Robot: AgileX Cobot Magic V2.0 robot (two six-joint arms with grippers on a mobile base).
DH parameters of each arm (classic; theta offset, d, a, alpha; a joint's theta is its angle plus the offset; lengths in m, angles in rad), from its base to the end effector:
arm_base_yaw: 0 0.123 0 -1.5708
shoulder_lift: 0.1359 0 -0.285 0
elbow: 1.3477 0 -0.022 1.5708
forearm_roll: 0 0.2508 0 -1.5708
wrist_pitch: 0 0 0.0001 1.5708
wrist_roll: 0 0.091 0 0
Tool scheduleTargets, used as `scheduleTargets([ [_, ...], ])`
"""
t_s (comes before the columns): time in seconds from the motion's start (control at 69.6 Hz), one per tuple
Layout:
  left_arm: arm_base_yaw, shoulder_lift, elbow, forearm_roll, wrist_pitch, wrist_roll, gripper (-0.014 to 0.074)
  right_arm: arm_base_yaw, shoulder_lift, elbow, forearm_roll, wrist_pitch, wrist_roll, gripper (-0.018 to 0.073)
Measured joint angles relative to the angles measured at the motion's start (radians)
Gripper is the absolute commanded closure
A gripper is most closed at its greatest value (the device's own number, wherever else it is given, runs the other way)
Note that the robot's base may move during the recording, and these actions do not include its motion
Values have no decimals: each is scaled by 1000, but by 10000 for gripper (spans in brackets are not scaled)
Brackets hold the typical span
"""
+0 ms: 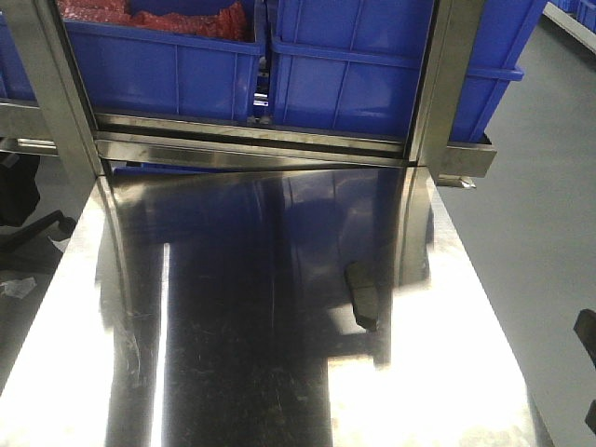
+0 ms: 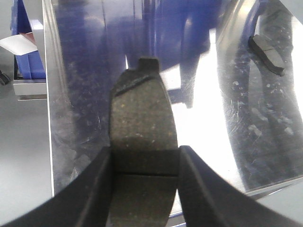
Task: Move and align brake pads A on conveyor
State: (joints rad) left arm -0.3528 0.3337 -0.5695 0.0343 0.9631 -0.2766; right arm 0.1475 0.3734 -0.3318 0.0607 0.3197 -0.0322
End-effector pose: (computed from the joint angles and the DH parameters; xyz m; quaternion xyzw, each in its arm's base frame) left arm 0.0474 -0.0147 0.2980 0.0365 0.8928 -0.1227 0.4319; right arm 0.0871 0.0147 0.2707 -0.0544 0.7950 0.0597 0.6011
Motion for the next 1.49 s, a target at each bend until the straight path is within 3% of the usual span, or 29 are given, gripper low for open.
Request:
scheduleTargets([
  [1.207, 0, 0, 0, 0, 0, 0, 604, 0, 0, 0, 0, -8, 0, 146],
  [1.494, 0, 0, 0, 0, 0, 0, 604, 0, 90, -85, 74, 25, -32, 146],
])
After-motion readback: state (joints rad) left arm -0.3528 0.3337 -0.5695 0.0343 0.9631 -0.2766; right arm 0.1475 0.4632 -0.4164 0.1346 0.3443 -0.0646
